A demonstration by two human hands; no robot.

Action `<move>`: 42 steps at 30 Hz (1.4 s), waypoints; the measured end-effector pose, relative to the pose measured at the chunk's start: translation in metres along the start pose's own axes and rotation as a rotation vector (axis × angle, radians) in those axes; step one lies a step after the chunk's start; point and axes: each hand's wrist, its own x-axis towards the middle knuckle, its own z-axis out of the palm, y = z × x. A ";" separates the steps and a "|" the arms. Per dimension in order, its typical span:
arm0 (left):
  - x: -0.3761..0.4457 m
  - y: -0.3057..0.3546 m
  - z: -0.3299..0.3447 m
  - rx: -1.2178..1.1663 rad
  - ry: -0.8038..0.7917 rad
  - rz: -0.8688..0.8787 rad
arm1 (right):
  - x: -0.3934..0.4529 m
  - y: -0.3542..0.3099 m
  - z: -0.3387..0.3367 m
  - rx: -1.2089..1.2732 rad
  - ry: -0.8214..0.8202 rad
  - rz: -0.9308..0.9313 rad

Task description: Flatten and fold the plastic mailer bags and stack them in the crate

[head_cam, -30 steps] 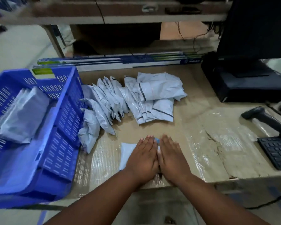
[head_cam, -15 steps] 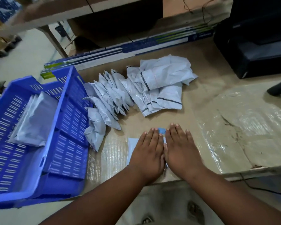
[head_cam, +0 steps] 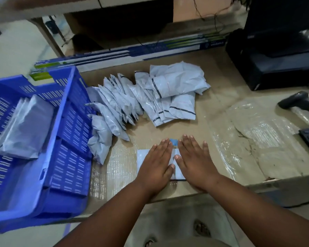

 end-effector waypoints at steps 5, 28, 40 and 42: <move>0.000 0.004 0.001 0.015 0.079 -0.001 | 0.000 -0.024 -0.020 -0.054 0.123 -0.072; -0.018 -0.011 -0.003 0.195 -0.001 -0.170 | 0.000 -0.017 0.011 -0.086 0.071 -0.148; -0.085 -0.005 -0.023 0.272 -0.005 -0.110 | -0.017 -0.026 -0.017 -0.060 0.142 -0.384; -0.091 -0.009 -0.021 0.268 -0.026 -0.119 | -0.022 -0.032 -0.006 -0.090 0.128 -0.411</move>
